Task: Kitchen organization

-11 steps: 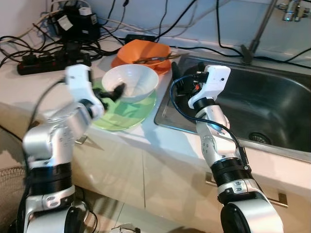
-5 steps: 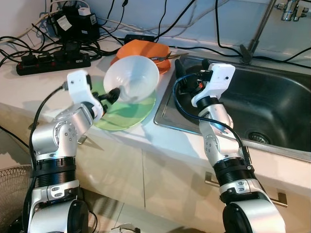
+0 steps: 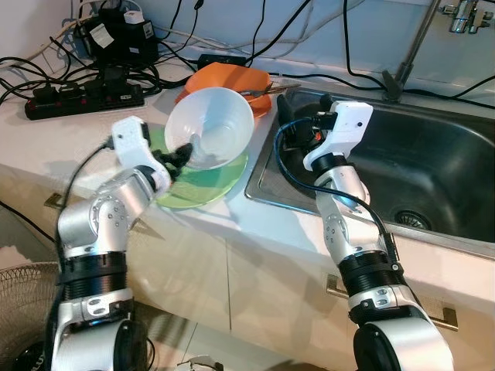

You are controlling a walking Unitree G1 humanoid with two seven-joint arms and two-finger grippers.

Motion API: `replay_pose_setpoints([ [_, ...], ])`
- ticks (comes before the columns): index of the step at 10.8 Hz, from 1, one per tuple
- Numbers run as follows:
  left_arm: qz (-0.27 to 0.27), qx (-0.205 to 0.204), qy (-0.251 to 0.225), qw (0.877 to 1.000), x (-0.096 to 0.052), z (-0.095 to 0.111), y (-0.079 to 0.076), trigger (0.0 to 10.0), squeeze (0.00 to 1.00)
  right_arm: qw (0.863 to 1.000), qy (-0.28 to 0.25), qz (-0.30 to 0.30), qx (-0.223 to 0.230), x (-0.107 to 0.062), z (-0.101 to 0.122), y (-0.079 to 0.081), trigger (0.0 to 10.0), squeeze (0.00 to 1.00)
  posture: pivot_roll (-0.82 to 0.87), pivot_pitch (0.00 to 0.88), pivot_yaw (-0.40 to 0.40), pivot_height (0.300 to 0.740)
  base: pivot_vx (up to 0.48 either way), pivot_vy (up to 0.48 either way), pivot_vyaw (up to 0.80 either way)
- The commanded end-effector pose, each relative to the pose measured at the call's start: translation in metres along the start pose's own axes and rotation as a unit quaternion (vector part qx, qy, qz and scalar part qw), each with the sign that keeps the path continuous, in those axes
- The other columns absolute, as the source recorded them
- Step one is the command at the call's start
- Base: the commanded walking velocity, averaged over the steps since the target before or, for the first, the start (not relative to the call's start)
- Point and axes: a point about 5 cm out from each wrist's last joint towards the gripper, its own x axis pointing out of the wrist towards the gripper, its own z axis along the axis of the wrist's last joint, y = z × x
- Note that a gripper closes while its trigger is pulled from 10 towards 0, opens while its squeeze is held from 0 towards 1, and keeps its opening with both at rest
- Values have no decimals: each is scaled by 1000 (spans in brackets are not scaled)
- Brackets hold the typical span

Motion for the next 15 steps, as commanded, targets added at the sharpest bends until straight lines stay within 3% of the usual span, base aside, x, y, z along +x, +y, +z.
replay_pose_setpoints([
  [1,-12,-1,8,1000,-1,-3,-2,0,0,1000,-2,4,-1,0,2,1,10000,0,96,0,2,740,0,0,0],
  [5,-38,-14,33,999,0,-13,-12,0,0,1000,1,-7,-1,-3,0,-2,10000,0,95,0,14,740,0,0,0],
  [9,-38,-26,-27,999,0,-1,-16,0,0,1000,3,-6,-4,-3,0,-4,10000,0,98,0,-2,740,0,0,0],
  [10,-48,-46,-44,997,-3,2,-21,0,0,1000,-1,-3,-5,-1,3,-3,10000,0,96,0,-3,740,0,0,0],
  [15,-57,-64,-60,994,-3,3,-28,0,0,1000,0,-10,-9,-1,4,-9,10000,0,90,0,-16,740,0,0,0],
])
